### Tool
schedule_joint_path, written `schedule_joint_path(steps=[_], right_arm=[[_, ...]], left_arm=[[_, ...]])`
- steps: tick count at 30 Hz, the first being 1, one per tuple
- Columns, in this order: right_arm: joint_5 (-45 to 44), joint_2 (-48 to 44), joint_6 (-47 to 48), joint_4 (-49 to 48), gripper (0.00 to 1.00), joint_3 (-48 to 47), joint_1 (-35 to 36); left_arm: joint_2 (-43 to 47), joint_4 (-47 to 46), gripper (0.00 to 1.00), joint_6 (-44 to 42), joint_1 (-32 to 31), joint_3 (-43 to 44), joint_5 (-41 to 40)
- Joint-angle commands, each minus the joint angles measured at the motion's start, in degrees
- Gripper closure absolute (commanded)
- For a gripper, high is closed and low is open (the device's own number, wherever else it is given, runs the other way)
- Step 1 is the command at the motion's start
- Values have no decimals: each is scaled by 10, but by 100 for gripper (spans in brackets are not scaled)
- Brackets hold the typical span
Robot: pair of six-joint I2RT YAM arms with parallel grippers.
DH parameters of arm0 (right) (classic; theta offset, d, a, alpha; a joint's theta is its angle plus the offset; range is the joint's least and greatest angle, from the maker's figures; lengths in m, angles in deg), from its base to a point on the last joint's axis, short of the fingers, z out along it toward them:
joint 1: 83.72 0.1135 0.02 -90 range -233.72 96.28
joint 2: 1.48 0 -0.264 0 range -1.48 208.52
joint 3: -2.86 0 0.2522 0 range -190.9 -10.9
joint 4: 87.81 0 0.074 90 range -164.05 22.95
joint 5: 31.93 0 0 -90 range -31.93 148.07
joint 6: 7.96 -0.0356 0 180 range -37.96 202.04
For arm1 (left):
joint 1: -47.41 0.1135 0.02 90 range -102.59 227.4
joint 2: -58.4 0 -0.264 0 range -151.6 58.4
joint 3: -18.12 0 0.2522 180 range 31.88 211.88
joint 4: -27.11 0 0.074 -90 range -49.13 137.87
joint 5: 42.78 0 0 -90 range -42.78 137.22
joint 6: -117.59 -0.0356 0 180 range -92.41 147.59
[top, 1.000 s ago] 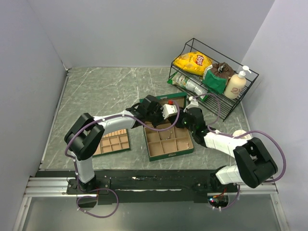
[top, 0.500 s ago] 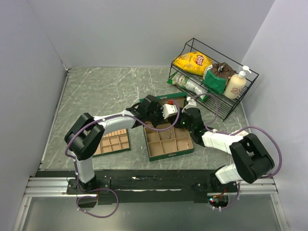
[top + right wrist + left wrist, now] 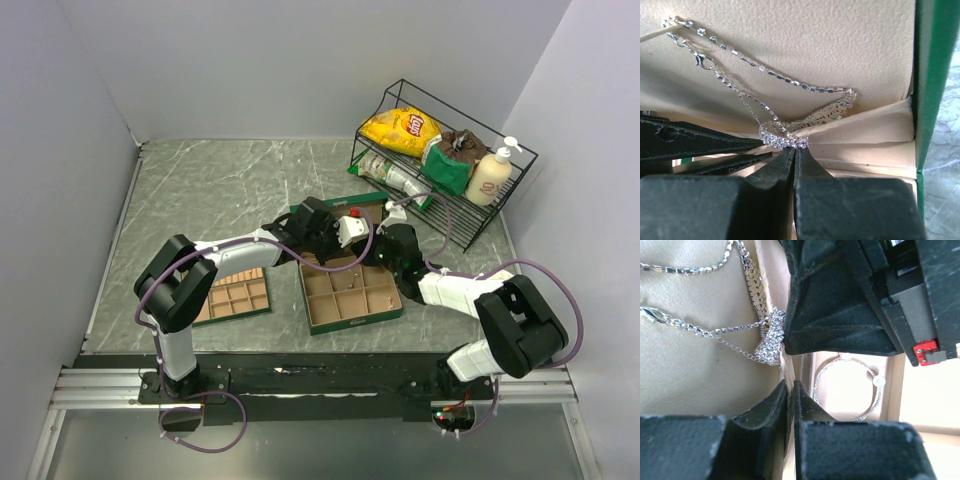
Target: Organize the mixed jewelry
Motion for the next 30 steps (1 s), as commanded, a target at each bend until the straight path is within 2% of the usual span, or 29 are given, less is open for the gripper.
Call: schedule_joint_path(steps=[1, 12, 22, 30], right_arm=[[-4, -26, 24, -18, 100, -14, 3], [4, -81, 26, 1, 100, -27, 4], [4, -58, 11, -4, 100, -42, 3], [-9, -16, 7, 40, 100, -69, 3]], left_arm=[[-8, 2, 86, 13, -8, 12, 29], [-14, 8, 87, 13, -8, 17, 26], [-11, 11, 87, 12, -8, 18, 23], [-9, 16, 87, 12, -8, 24, 27]])
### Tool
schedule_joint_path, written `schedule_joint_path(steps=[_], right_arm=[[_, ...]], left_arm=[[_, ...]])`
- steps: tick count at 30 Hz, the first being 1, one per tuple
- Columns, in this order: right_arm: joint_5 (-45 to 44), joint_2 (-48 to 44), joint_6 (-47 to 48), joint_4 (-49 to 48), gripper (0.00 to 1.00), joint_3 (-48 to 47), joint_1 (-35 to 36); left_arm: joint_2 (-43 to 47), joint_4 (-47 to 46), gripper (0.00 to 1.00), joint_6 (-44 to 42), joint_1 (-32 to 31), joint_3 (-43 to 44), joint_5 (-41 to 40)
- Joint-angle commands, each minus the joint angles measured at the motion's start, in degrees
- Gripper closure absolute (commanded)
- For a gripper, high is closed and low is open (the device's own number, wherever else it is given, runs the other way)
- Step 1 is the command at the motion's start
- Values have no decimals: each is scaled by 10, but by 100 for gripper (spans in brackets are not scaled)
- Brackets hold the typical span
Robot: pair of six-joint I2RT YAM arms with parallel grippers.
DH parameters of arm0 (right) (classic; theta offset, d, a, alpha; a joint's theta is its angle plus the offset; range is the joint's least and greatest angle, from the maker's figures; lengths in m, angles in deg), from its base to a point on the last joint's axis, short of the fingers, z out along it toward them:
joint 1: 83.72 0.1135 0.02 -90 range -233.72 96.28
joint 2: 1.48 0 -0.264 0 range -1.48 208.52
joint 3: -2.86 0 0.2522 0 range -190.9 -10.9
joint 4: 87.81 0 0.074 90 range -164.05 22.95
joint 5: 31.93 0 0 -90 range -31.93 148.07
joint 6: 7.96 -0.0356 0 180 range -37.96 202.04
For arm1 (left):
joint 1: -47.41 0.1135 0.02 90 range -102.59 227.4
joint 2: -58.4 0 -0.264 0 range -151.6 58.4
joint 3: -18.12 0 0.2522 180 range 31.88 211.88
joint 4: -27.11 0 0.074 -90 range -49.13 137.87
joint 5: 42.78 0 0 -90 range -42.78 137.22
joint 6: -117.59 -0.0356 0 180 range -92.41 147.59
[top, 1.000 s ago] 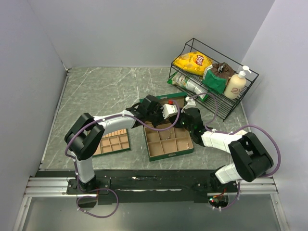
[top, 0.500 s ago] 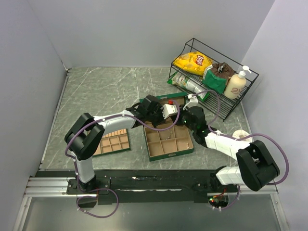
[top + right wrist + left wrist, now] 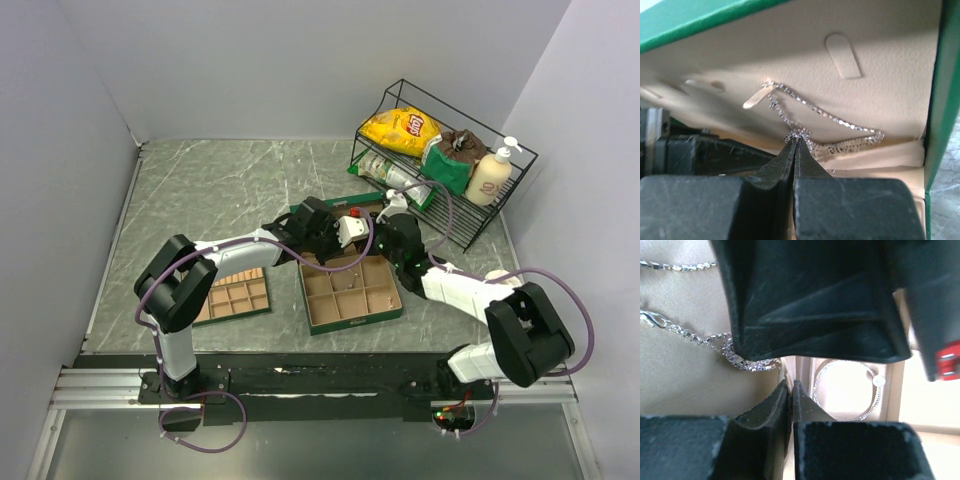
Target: Organize the mixed jewelry
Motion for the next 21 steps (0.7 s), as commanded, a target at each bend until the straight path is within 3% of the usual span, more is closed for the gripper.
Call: schedule_joint_path(steps=[1, 9, 21], right_arm=[[-22, 19, -6, 16, 100, -25, 3], [-101, 8, -20, 92, 100, -39, 3], [-75, -93, 9, 89, 73, -16, 2]], left_arm=[[-8, 17, 87, 12, -8, 24, 27], [0, 22, 87, 7, -8, 24, 27], [-4, 19, 87, 9, -8, 27, 21]])
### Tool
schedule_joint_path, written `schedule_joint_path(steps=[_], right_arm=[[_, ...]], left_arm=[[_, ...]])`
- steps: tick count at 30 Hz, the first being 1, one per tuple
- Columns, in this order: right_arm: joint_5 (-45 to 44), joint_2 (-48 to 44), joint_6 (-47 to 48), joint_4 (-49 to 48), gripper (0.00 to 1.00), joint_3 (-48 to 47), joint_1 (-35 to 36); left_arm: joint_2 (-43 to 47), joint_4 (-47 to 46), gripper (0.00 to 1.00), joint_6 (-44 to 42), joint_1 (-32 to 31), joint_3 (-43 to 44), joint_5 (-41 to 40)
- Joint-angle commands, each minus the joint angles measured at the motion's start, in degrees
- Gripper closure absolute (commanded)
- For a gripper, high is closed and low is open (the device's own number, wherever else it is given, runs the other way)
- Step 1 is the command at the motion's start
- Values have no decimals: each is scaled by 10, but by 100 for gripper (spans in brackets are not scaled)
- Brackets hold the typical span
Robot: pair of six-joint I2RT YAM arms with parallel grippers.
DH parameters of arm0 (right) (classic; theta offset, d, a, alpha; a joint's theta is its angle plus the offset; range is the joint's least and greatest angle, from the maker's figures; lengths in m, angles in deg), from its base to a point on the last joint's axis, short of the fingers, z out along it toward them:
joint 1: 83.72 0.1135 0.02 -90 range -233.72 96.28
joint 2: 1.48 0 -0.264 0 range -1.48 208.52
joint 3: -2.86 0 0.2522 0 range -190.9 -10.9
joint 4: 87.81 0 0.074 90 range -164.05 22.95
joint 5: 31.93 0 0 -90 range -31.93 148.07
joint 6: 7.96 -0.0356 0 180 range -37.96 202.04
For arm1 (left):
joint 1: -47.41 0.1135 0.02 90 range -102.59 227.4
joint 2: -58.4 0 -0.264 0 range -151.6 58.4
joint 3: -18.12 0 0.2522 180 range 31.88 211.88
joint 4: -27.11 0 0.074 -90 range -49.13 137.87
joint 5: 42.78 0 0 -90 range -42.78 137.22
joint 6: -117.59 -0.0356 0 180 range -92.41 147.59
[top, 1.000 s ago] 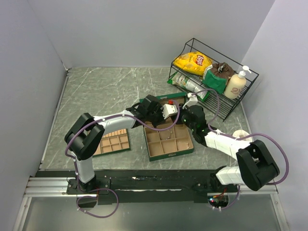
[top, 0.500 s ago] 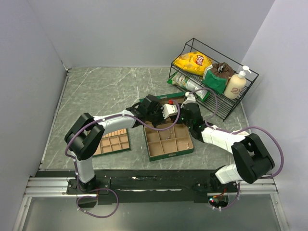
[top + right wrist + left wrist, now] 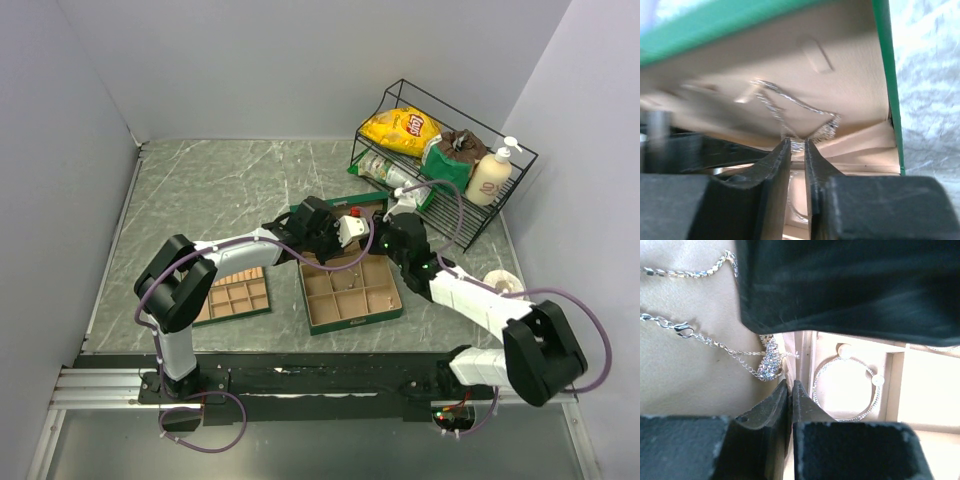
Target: Organize the mixed jewelry
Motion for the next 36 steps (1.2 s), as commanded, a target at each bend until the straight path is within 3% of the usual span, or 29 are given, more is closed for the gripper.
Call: schedule_joint_path(steps=[1, 16, 36], right_arm=[[-8, -47, 19, -2, 73, 2, -1], [63, 15, 0, -62, 66, 43, -1], [63, 99, 3, -122, 66, 22, -2]], left_arm=[[-3, 8, 88, 10, -8, 19, 20], [-8, 17, 88, 6, -8, 31, 21], [-9, 20, 89, 10, -8, 32, 23]])
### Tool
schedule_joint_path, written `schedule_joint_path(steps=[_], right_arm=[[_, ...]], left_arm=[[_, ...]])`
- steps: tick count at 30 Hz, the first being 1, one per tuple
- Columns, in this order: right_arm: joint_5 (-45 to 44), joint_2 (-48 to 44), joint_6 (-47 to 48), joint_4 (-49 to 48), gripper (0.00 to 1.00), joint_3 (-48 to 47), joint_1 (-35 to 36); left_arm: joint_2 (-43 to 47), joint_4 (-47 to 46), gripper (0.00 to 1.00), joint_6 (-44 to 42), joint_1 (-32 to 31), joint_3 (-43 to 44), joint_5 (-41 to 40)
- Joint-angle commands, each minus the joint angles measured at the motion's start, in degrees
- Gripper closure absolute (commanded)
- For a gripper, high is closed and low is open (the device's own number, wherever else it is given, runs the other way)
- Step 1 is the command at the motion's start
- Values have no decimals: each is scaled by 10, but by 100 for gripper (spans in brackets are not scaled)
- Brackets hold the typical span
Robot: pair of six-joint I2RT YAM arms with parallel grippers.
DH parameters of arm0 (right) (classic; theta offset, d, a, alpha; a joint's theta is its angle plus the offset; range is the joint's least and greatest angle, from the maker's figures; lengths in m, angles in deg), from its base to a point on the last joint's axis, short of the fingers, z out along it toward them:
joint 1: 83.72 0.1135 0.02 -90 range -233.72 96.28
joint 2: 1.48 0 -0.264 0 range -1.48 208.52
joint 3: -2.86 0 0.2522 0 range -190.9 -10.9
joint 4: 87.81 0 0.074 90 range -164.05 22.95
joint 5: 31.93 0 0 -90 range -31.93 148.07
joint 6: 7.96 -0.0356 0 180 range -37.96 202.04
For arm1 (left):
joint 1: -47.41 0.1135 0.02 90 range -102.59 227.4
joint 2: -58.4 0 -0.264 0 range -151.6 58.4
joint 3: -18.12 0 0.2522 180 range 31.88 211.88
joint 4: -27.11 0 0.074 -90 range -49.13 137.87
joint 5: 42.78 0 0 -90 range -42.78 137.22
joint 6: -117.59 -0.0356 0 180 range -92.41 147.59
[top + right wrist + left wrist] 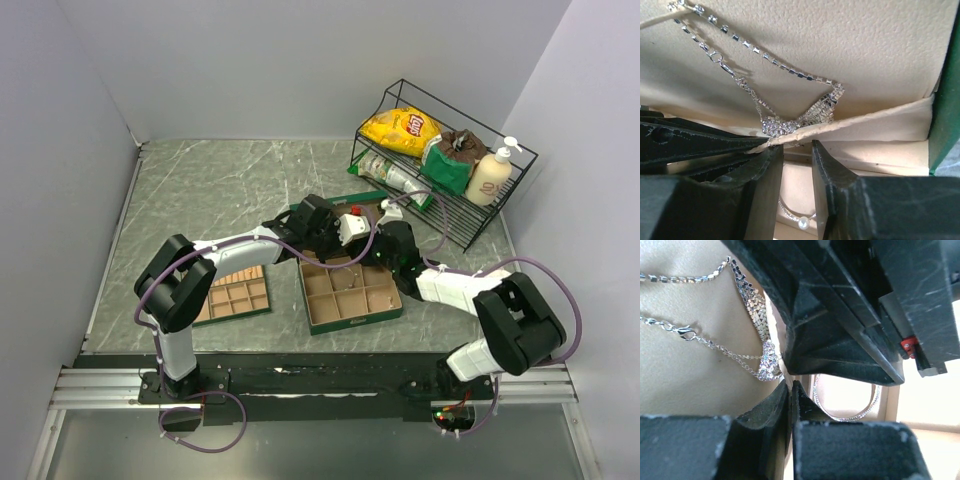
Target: Organize the mixed jewelry
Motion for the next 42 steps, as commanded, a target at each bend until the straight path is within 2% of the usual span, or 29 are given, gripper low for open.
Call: schedule_joint_path(steps=[1, 7, 11, 18, 23, 26, 27, 31, 34, 42], right_arm=[[-6, 11, 4, -42, 69, -14, -1], [-10, 5, 14, -49, 90, -11, -1], [-11, -19, 21, -49, 99, -1, 0], [-19, -95, 25, -34, 100, 15, -1], [-20, -112, 28, -20, 100, 0, -1], [-22, -102, 28, -6, 100, -15, -2], [-21, -97, 25, -8, 95, -11, 0], [-41, -101, 2, -21, 96, 19, -4], [-36, -85, 13, -13, 100, 5, -6], [-13, -32, 18, -7, 96, -44, -6]], left_arm=[[-10, 1, 89, 11, -8, 19, 25], [-12, 4, 89, 10, -8, 20, 24], [-10, 5, 89, 9, -8, 18, 22], [-18, -1, 89, 12, -8, 14, 22], [-14, -3, 89, 13, -8, 13, 22], [-13, -2, 89, 12, -8, 14, 21], [-12, -2, 89, 12, -8, 14, 18], [-12, 4, 89, 10, -8, 17, 18], [-13, 4, 90, 9, -8, 17, 20], [-9, 12, 89, 11, -9, 21, 28]])
